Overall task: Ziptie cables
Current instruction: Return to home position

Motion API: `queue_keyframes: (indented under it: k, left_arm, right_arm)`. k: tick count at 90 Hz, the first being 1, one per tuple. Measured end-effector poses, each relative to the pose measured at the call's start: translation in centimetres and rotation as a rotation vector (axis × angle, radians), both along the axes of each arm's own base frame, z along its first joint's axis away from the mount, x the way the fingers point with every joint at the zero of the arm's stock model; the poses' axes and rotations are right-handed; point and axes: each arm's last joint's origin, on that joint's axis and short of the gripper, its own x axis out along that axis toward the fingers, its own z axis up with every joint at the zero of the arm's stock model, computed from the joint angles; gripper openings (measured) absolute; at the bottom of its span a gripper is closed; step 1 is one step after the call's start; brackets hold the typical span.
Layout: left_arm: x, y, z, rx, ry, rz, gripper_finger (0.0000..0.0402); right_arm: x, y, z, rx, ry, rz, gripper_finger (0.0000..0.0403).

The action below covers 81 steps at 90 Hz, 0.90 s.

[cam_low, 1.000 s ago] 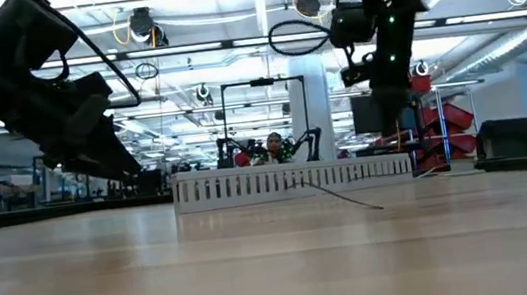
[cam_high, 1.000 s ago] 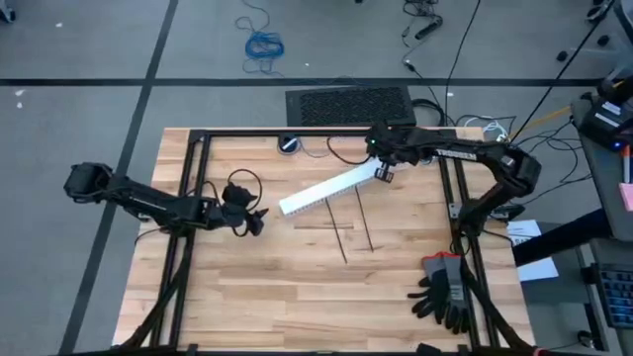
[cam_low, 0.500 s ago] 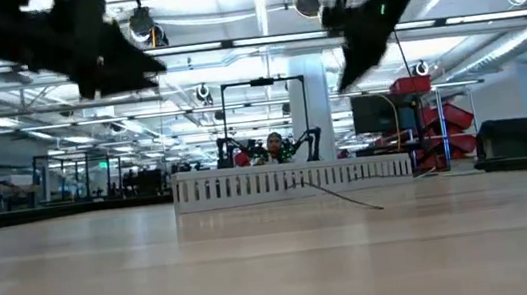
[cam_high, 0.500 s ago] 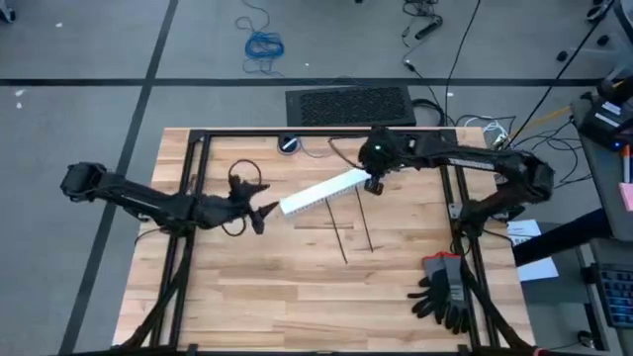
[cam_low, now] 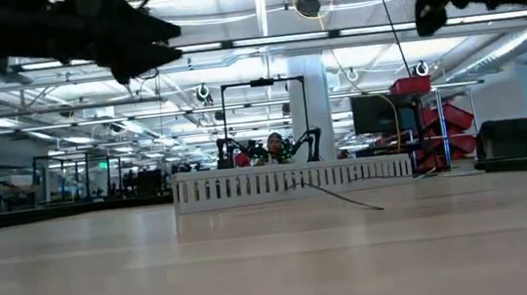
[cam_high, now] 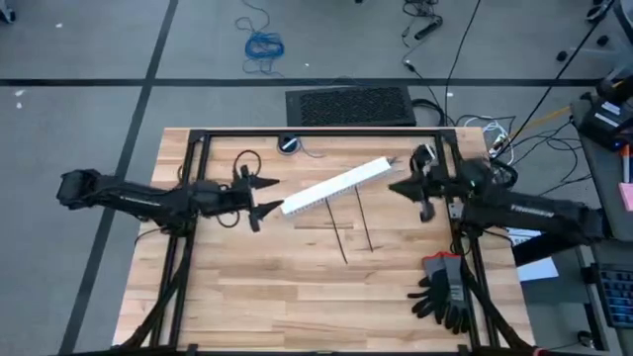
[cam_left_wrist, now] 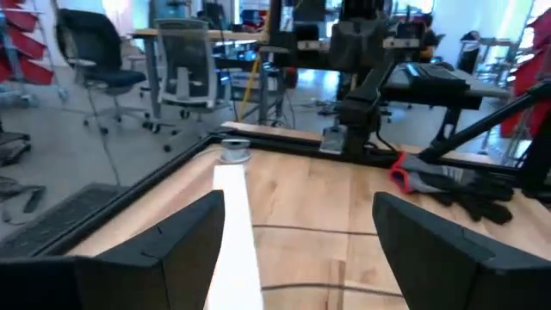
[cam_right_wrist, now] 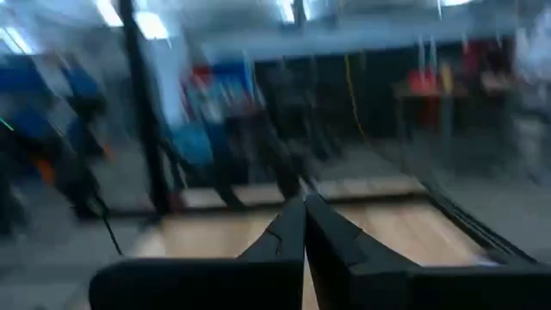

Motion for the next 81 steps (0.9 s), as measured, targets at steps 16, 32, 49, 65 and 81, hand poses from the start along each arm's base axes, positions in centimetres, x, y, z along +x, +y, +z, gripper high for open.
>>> queue_keyframes:
  k: [16,32,49,65,81]
  left_arm:
    - [0.3,-0.1,0.1,-0.051,-0.059,0.003,0.0292]
    - [-2.8,0.1,0.2,-0.054,-0.107,0.074,0.0292]
    - [-6.6,0.3,0.2,-0.101,-0.118,0.141,0.0292]
    - [-8.4,0.2,0.2,-0.104,-0.095,0.121,0.0292]
    - [-9.0,-0.1,-1.0,-0.118,-0.020,0.071,0.0292]
  right_arm:
    - [-0.5,0.0,-2.5,0.106,0.006,-0.012,0.0000]
    - [-0.3,-0.1,-1.5,0.080,0.035,-0.003,0.0000]
    - [-0.7,-0.6,1.1,0.012,0.082,-0.015,0.0000]
    - [-1.3,-0.6,2.2,-0.043,0.116,-0.059,0.0000]
    - [-1.7,-0.8,1.5,-0.052,0.115,-0.084,0.0000]
